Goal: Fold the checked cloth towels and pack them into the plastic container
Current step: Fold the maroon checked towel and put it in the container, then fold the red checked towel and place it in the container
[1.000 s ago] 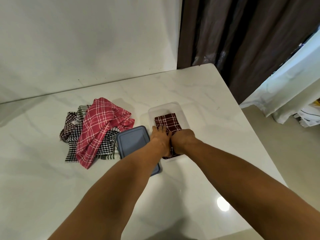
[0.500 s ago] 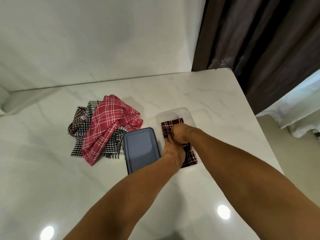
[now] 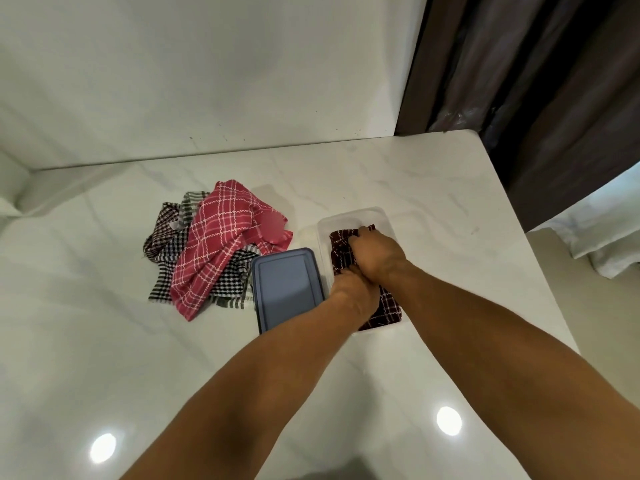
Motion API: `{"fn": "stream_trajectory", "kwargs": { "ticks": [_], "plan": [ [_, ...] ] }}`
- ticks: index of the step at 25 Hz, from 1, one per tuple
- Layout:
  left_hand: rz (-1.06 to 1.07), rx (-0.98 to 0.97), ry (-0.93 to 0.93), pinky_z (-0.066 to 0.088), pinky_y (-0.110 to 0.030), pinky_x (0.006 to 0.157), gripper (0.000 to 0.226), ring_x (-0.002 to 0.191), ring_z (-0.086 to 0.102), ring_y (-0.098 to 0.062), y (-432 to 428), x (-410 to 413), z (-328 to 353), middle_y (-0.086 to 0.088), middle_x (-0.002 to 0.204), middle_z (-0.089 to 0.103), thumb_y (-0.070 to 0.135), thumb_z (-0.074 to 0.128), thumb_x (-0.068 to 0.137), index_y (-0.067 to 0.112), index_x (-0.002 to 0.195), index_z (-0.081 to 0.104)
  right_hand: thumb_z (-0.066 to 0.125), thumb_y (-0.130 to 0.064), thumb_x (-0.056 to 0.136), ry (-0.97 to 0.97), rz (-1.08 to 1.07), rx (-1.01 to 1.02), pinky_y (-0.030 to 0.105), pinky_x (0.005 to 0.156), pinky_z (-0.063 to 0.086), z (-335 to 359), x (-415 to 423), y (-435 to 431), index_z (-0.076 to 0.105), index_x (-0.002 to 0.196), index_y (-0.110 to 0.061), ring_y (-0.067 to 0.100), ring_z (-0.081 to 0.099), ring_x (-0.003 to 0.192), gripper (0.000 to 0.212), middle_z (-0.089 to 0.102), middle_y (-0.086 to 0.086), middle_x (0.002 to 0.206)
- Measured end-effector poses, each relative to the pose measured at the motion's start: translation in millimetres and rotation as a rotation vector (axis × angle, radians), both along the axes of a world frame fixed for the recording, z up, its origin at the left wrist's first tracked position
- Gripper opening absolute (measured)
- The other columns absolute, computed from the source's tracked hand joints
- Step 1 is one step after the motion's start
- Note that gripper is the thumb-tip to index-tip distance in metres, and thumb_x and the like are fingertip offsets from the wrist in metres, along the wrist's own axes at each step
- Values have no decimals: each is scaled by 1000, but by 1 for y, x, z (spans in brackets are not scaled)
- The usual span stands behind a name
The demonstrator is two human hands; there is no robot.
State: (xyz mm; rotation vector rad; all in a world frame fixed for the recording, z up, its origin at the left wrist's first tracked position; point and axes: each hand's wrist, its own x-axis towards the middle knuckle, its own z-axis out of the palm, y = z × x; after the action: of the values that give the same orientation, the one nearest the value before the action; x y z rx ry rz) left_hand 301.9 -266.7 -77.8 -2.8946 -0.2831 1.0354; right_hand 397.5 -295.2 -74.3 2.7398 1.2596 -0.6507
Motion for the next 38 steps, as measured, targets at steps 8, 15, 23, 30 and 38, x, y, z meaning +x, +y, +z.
{"fn": "stream_trajectory", "kwargs": {
  "ticks": [8,15,23,30,38],
  "plan": [
    [-140,317,28,26,-54,115,72,138,30,-41,-2,-6,4,-27,150,27,44,51,95,6,151,27,83,-27,74,13,166,-187,44,99,50,-3,5,-1,42,143,-19,28,51,124,81,44,7,141],
    [-180,493,186,-6,-58,119,101,149,-10,-38,15,5,9,-21,162,-8,73,22,90,1,153,-10,95,-52,46,-130,279,-470,48,123,14,-15,-14,-15,-16,156,-13,34,-7,153,161,-17,16,164],
    [-281,503,154,-6,-61,117,101,150,-7,-39,15,0,28,-19,163,0,75,26,89,6,155,-6,96,-48,49,-95,213,-475,49,121,19,-11,-23,-12,-18,156,-17,35,-4,153,159,-17,16,164],
    [-320,449,34,-4,-62,117,106,150,2,-41,12,-8,31,-20,161,14,78,36,83,11,156,1,77,-26,82,6,124,-393,48,119,27,25,-31,-13,8,159,-15,33,11,152,103,3,15,165],
    [-340,46,-559,9,-47,123,43,138,35,-31,73,-59,43,-14,141,52,32,40,96,11,129,59,51,-18,90,-253,156,111,35,67,47,66,-53,-13,66,102,-20,24,63,91,19,66,0,101]
  ]
}}
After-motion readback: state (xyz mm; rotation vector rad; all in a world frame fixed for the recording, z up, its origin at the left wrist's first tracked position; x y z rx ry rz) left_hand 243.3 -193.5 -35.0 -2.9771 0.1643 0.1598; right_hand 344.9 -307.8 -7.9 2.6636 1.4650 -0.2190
